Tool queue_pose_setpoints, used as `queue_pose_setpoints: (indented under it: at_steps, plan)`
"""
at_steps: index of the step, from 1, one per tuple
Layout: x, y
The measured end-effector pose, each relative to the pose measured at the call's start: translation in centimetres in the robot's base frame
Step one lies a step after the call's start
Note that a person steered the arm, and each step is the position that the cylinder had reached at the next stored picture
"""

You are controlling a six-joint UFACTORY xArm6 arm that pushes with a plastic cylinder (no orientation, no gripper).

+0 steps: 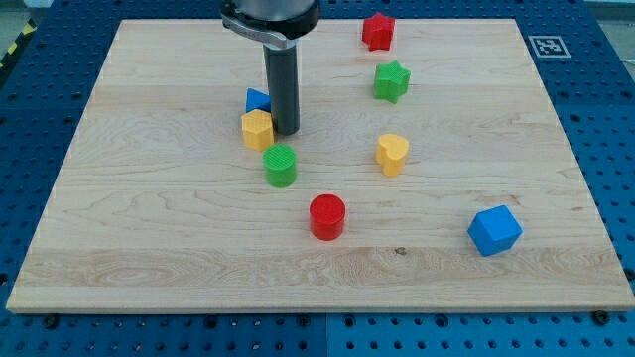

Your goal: Point your arm at the yellow heart

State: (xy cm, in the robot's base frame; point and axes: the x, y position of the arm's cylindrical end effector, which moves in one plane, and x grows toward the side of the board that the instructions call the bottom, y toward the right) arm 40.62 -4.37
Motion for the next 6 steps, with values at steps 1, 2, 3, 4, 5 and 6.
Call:
queue_pose_setpoints:
  at_steps: [1,2,3,4,5,6]
  plan:
    - [-0.1,2.2]
    - [-0.4,8.0]
    - [-0.4,14.4]
    - [1.3,20.2]
    - [6.3,20.5]
    - [7.4,18.2]
